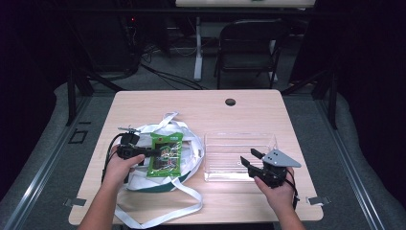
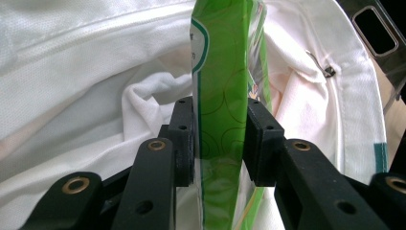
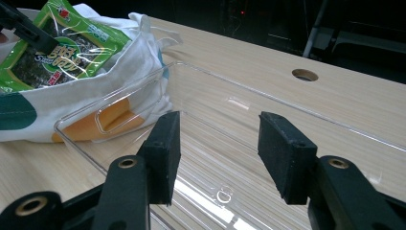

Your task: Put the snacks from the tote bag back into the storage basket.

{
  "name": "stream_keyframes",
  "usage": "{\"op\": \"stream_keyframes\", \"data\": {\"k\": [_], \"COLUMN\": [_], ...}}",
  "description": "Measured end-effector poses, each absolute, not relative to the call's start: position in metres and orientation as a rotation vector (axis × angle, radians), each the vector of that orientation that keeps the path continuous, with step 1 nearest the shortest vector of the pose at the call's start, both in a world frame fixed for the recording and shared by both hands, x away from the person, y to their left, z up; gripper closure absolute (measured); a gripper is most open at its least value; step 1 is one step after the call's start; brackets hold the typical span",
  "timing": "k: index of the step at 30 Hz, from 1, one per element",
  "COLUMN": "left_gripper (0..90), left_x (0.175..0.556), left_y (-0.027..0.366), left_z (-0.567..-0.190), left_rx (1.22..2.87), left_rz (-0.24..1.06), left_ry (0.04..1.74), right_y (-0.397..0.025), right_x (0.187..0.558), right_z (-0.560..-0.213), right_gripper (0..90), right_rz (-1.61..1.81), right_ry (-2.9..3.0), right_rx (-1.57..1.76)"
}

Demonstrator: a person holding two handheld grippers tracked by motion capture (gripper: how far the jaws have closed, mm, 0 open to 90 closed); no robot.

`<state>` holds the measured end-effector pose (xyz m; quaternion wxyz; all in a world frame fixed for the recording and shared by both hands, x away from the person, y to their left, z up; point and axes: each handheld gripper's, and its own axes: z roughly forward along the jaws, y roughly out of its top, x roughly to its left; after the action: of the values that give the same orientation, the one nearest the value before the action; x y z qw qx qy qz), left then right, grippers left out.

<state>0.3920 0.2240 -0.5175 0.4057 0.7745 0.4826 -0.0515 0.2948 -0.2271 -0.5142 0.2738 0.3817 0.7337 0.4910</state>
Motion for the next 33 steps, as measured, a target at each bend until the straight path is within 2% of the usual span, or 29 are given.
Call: {"op": "stream_keyframes", "data": {"k": [17,33], "left_gripper": [72.1,72.4], "left_x": [0.392,0.391], "left_y": [0.23,0.235], "left_z": [-0.514,-0.509], "left_rx": [1.972,1.964], "left_rz": [-0.186,-0.133], "left_ry": [1.182,1.177], "right_y": [-0.228,-0.228], "right_x": [0.295,0.295], "right_z": [-0.515,-0.515], "right_gripper": [50.0,49.9], "right_rz": [1.317,1.316], "right_ry": [1.971,1.969], "right_rx": [1.035,1.036]}}
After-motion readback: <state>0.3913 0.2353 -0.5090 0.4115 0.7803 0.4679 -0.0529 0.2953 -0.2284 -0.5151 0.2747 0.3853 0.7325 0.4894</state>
